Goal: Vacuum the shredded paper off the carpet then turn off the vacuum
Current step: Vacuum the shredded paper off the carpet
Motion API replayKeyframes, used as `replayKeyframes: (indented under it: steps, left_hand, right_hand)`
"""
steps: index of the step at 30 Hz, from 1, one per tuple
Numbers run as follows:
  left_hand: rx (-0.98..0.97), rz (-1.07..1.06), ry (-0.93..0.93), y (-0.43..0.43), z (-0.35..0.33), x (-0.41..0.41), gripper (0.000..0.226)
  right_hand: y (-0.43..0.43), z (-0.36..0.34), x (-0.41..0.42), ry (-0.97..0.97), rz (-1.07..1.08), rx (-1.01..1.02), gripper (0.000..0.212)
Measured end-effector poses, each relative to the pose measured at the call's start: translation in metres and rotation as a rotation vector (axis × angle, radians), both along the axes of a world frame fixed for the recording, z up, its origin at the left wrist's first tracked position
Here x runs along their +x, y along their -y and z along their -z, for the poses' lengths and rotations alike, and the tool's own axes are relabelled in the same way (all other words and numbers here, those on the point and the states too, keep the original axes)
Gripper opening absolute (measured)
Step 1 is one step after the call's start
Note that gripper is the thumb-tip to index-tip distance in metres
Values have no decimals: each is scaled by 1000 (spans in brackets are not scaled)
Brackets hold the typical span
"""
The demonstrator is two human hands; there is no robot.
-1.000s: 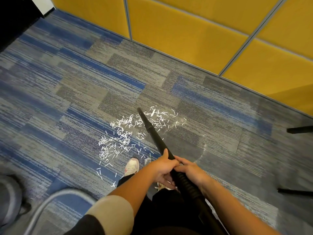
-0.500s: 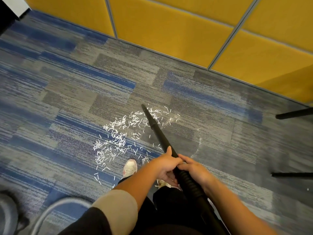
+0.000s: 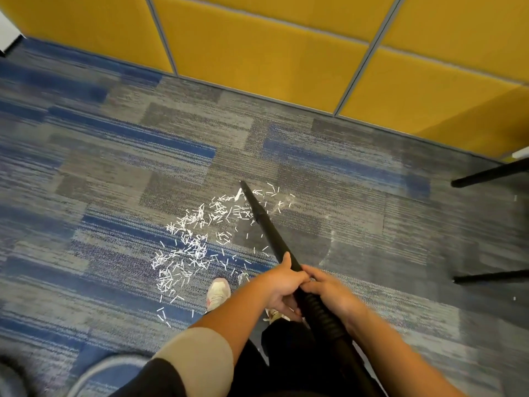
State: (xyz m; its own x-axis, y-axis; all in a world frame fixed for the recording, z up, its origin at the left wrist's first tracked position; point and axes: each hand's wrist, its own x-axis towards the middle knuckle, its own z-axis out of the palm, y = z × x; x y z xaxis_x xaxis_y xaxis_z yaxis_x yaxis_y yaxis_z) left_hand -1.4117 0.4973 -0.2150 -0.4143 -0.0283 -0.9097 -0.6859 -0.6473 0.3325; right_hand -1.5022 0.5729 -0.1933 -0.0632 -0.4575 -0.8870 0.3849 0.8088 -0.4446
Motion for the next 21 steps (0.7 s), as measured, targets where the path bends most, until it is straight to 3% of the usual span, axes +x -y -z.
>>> replayKeyframes:
  steps: [8, 17, 21]
  left_hand:
    - [-16, 20, 13, 9, -1, 15, 84]
    - [-1, 61, 8, 25, 2, 28, 85]
    - [-4, 87, 18, 28, 3, 33, 85]
  right_hand:
    - [7, 4, 18, 6, 40, 2, 41]
    - [16, 4, 34, -23, 56, 22, 51]
    - [20, 2, 44, -37, 59, -6, 41]
